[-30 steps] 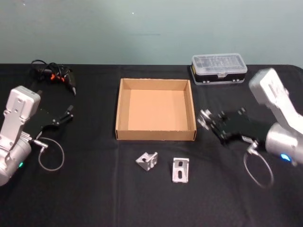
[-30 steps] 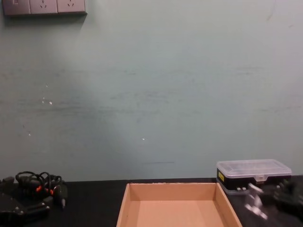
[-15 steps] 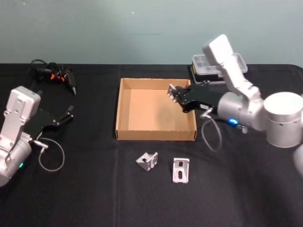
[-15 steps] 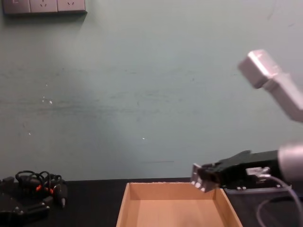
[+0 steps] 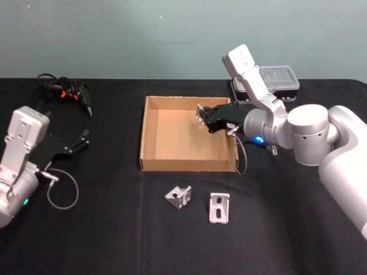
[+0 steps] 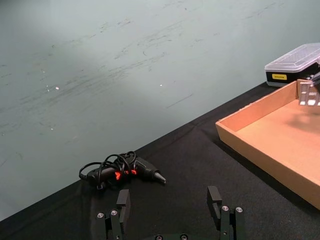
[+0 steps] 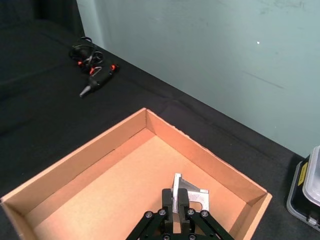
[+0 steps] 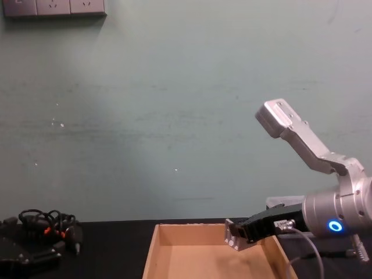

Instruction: Use one hand to pick up the angle iron from the table and place it into the box.

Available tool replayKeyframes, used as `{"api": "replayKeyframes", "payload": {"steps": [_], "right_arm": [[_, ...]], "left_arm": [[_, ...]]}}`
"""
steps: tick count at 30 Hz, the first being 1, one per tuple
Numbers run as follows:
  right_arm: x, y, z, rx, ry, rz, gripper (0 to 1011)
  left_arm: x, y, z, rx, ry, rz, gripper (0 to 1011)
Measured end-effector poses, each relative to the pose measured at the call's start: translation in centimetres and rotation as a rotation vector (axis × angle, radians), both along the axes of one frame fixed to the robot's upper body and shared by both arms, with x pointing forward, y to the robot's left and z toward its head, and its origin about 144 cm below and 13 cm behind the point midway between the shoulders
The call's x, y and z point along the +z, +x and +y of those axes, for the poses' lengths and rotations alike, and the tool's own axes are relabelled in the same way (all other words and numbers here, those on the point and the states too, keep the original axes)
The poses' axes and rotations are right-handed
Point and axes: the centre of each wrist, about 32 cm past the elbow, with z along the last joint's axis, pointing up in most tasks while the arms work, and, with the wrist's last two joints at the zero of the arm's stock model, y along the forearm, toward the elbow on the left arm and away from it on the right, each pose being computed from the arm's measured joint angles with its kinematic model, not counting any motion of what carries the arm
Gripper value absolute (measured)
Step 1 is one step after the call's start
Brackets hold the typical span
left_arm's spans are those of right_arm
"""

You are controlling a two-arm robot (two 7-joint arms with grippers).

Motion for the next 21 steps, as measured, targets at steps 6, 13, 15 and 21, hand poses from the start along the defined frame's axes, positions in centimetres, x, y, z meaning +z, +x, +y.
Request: {"api": "replayKeyframes", "payload": {"steps": [6, 13, 15, 21], "right_arm": [[-0.16, 0.28, -0.02, 0.003, 0.007, 0.003, 75], [-0.08, 0.16, -0.05, 0.003, 0.005, 0.002, 164], [-0.07, 0.12, -0.06, 0.003, 0.004, 0.001, 221], [-0.02, 0.04, -0.05, 0.003, 0.003, 0.0, 440]], "left_arm": [[0.0, 0.0, 0.0, 0.0, 0.0, 0.0, 1011], [0.0, 0.0, 0.0, 0.0, 0.0, 0.0, 1011], [0.0, 0.0, 0.0, 0.0, 0.0, 0.0, 1011], [0.0, 0.0, 0.0, 0.0, 0.0, 0.0, 1011]]}}
